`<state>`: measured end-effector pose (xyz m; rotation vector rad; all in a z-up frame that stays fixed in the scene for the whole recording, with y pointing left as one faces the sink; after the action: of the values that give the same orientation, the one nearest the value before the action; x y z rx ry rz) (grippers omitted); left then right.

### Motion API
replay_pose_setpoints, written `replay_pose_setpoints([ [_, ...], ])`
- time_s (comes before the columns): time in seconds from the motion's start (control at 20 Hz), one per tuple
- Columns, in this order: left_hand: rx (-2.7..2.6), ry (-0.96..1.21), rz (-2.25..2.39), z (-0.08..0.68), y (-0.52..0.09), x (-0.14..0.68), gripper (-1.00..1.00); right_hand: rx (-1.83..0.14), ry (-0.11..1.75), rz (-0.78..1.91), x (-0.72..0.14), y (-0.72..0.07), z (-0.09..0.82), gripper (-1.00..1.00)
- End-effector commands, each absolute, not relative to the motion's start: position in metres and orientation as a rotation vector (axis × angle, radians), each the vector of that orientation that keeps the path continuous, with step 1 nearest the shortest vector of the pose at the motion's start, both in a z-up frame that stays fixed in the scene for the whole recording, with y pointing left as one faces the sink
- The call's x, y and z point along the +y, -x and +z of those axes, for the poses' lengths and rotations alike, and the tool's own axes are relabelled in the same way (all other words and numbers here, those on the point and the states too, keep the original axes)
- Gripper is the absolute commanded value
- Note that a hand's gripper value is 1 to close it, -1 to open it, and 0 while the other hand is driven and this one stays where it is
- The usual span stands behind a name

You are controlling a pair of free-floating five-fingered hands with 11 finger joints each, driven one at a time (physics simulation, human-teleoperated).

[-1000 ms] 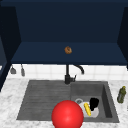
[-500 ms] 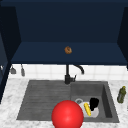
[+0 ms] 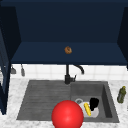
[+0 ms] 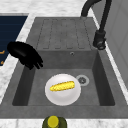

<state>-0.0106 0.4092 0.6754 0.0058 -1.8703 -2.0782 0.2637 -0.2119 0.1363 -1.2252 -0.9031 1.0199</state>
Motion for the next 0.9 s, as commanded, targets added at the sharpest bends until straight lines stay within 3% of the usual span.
replay_pose_setpoints([
  [0.0, -1.815, -0.001, -2.115, 0.695, 0.021, 0.387, -1.00, -0.903, 1.225, 1.020, -0.212, -0.264, 0.136, 0.00],
  [0.85, -1.842, -0.079, -2.051, 0.679, 0.000, 0.325, -1.00, -0.903, 1.225, 1.020, -0.212, -0.264, 0.136, 0.00],
])
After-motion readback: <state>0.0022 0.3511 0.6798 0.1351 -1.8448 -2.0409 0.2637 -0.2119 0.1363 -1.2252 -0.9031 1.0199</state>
